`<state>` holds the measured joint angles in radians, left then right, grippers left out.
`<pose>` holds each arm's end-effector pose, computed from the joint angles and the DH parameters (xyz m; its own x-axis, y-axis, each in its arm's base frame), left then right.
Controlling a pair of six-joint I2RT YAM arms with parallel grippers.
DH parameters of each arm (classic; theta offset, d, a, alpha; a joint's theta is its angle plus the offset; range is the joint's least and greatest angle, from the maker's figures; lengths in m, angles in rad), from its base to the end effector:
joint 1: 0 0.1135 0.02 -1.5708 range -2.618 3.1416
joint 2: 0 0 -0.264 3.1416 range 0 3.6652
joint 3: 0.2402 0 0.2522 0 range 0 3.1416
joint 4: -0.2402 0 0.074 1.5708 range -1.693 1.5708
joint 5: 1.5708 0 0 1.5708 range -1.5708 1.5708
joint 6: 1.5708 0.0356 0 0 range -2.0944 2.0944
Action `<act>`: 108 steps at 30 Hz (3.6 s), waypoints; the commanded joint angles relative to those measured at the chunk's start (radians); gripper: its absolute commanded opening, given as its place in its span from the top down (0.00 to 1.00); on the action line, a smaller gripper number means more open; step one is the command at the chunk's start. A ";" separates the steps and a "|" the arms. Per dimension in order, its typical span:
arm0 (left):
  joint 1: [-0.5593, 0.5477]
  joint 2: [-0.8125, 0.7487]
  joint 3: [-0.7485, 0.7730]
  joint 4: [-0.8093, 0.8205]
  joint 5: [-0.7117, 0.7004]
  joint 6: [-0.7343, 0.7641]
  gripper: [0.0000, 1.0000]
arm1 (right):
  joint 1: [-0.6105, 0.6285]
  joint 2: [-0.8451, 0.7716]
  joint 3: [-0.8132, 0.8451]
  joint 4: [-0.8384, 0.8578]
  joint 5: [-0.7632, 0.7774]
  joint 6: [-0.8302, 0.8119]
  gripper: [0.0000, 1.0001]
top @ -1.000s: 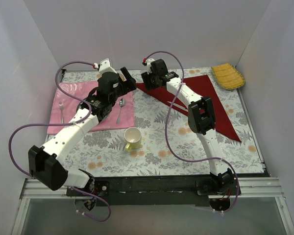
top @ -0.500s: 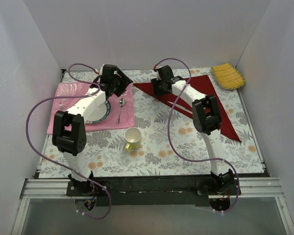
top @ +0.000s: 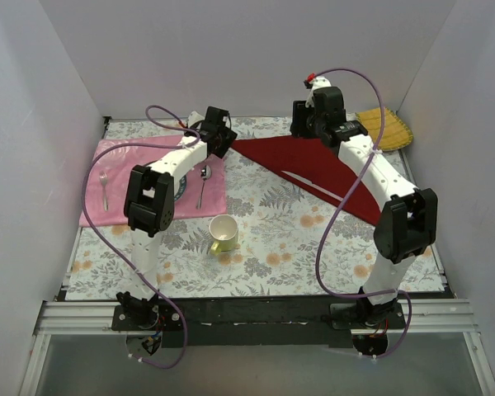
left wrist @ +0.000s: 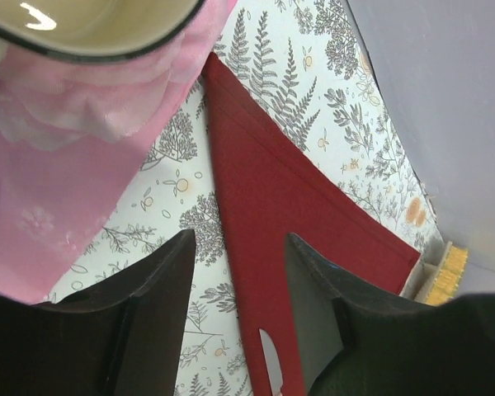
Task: Fold the napkin, place the utensils inside, and roll it up
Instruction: Fold the napkin
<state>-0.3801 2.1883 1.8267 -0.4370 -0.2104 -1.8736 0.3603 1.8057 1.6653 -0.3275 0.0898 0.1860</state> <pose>0.4663 -0.1783 0.2203 -0.0188 -0.9977 0.0653 -0.7028 -0.0332 -0.7106 0.4036 0.1486 0.3460 -0.4659 0.0213 -0.8846 -0.1934 0.9731 0.1253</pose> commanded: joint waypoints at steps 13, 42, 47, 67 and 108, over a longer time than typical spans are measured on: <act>-0.060 0.060 -0.050 0.099 -0.287 -0.151 0.61 | -0.018 -0.201 -0.216 0.108 0.050 -0.034 0.43; -0.037 0.223 -0.017 0.320 -0.293 -0.231 0.68 | -0.090 -0.368 -0.360 0.160 0.064 -0.080 0.42; -0.034 0.217 -0.036 0.395 -0.291 -0.161 0.85 | -0.090 -0.368 -0.365 0.156 0.050 -0.076 0.42; -0.092 0.076 -0.087 0.471 -0.291 0.079 0.52 | -0.090 -0.512 -0.438 0.076 0.030 -0.010 0.43; -0.019 0.286 0.112 0.340 -0.184 0.040 0.92 | -0.092 -0.522 -0.443 0.087 0.037 -0.026 0.43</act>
<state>-0.3904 2.4691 1.8957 -0.1101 -0.3805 -1.9594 0.2749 1.3079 1.2266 -0.2646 0.1249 0.1616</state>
